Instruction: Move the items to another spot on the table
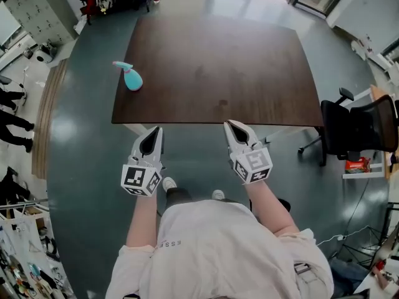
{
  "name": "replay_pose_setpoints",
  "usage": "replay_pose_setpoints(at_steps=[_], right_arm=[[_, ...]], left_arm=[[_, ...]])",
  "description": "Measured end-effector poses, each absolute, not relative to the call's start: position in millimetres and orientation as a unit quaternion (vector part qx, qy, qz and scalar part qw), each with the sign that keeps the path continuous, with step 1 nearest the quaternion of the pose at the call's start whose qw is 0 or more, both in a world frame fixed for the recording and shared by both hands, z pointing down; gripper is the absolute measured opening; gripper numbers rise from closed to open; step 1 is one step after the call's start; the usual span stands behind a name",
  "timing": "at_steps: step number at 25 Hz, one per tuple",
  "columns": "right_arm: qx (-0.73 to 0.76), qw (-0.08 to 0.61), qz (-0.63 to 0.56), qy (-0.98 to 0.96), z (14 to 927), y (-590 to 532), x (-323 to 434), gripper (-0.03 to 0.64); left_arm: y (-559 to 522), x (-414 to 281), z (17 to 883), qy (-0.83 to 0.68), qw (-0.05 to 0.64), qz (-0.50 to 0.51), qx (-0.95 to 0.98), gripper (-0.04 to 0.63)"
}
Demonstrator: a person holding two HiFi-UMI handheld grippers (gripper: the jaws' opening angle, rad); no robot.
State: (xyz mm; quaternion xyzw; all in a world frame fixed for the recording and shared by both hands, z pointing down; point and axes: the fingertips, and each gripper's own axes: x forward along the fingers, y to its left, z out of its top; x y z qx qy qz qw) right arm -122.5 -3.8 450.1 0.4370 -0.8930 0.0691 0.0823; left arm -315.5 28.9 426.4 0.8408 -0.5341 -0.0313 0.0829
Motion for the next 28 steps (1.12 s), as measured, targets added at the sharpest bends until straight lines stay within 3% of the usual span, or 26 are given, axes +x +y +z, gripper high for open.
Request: replay_pose_setpoints(at_steps=[15, 28], right_arm=[[0.471, 0.094, 0.071, -0.874, 472, 64, 49, -0.008], [0.476, 0.089, 0.052, -0.874, 474, 87, 69, -0.008]], left_arm=[[86, -120, 445, -0.479, 0.081, -0.015, 0.874, 0.008], [101, -83, 437, -0.451, 0.068, -0.017, 0.890, 0.008]])
